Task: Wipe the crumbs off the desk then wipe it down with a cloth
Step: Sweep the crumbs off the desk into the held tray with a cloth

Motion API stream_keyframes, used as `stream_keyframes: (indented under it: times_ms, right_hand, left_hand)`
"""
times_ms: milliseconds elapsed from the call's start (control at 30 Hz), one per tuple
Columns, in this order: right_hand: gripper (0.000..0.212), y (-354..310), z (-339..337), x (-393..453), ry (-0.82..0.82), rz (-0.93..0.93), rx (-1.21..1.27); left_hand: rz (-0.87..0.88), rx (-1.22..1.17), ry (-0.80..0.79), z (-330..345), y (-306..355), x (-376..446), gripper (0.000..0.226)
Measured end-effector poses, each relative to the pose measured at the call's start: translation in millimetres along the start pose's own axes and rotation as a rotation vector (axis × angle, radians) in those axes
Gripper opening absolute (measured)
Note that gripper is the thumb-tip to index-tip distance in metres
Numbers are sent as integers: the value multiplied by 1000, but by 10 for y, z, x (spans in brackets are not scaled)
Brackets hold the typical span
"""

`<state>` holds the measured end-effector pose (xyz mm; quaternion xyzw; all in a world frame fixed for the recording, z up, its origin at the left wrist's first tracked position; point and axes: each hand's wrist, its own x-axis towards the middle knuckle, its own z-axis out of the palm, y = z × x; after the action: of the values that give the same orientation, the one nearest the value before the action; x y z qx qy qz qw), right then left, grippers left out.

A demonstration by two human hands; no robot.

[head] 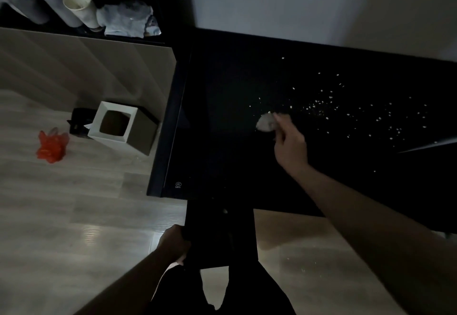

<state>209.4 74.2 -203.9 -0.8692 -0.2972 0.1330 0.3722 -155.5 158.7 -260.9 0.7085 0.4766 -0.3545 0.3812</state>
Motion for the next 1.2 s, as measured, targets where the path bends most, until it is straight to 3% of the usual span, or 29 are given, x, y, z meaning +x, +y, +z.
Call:
stream_keyframes:
  times_ms: [167,333,600,767,967,1067,1200]
  right_hand:
    - [47,289,149,716,-145,-8,-238]
    - [50,285,436,454,-187,-79,-388]
    - [49,-8,789,-1255,-403,-303,-172]
    - [56,-298,724,-1935,-580,-242,38]
    - [51,-265,453,-1124,-268,-59,180]
    - [46,-153,280,-339,-120,-34,89]
    - [46,-10,176,577,-58,-6,-74]
  left_hand:
    - [-9,-5,15,-20,-54,31,25]
    - [-14,-28,40,1,-24,9,27]
    - [-40,-44,-3,-36,-3,-40,24]
    - [-63,-100,-6,-44,8,-53,9]
    - [-34,-37,-19,-80,7,-81,29]
    - [-30,-31,-21,-90,-3,-79,25]
    - [-28,-45,-5,-98,12,-73,31]
